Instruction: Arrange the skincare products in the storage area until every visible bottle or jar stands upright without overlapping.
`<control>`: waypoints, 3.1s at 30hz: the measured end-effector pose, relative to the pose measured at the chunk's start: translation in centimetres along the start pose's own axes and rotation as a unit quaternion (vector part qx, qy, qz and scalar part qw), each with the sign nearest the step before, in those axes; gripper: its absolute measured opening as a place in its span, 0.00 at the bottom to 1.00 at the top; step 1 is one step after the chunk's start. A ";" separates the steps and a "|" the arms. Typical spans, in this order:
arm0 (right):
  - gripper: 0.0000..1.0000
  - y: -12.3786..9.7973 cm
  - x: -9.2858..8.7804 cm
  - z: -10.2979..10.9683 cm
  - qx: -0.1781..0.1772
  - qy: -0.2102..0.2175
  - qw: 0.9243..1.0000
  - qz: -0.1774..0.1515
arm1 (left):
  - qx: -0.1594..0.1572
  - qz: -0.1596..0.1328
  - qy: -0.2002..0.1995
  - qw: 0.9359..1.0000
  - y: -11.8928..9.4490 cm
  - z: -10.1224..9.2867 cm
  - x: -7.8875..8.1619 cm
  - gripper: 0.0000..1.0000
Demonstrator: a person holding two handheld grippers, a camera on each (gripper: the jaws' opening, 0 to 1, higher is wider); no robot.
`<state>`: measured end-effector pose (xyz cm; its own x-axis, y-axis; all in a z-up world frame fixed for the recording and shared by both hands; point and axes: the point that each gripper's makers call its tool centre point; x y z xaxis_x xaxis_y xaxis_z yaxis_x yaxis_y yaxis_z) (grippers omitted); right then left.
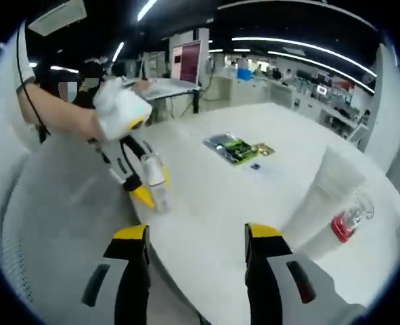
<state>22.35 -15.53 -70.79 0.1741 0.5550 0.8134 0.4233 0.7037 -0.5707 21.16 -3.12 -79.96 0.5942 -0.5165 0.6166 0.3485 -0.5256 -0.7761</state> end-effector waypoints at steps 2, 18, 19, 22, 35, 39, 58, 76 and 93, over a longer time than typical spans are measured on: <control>0.57 -0.8 0.1 -0.8 -0.018 0.022 1.000 -0.010 | 0.002 -0.002 -0.004 1.000 0.2 0.2 0.3 0.24; 0.67 -4.4 -0.6 -2.8 -0.098 0.069 0.993 -0.011 | -0.002 -0.028 -0.010 1.000 3.9 -1.2 4.7 0.24; 0.68 -4.6 -0.8 -2.9 -0.102 0.073 0.992 -0.009 | -0.006 -0.030 -0.008 0.999 4.3 -1.4 5.2 0.24; 0.70 -5.2 -1.4 -3.3 -0.113 0.093 0.989 -0.007 | -0.015 -0.034 -0.003 0.999 5.2 -2.1 6.3 0.24; 0.74 -6.6 -2.7 -5.0 -0.182 0.136 0.974 0.001 | -0.059 -0.073 0.006 0.996 9.6 -4.2 11.5 0.24; 0.76 -6.7 -2.8 -5.1 -0.187 0.141 0.972 0.003 | -0.068 -0.084 0.006 0.994 10.9 -4.7 13.1 0.24; 0.76 -6.5 -3.3 -5.0 -0.187 0.139 0.972 0.017 | -0.097 -0.127 0.033 0.987 14.0 -7.2 16.7 0.24; 0.75 -6.5 -3.6 -5.0 -0.188 0.147 0.971 0.023 | -0.101 -0.146 0.026 0.984 15.4 -8.2 18.4 0.24; 0.75 -6.5 -3.7 -5.0 -0.188 0.148 0.971 0.025 | -0.112 -0.157 0.019 0.981 14.9 -8.7 18.9 0.23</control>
<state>23.41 -24.40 -69.54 0.4274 0.3932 0.8141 0.6921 0.4371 -0.5744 31.30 -26.59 -78.68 0.4541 -0.3285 0.8282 0.3390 -0.7959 -0.5016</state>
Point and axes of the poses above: the point that each gripper's makers call its tool centre point, and the gripper's own axes: y roughly forward along the fingers, z roughly to its left, x roughly out of its top, and after that the axes turned 9 degrees about -y, right-handed
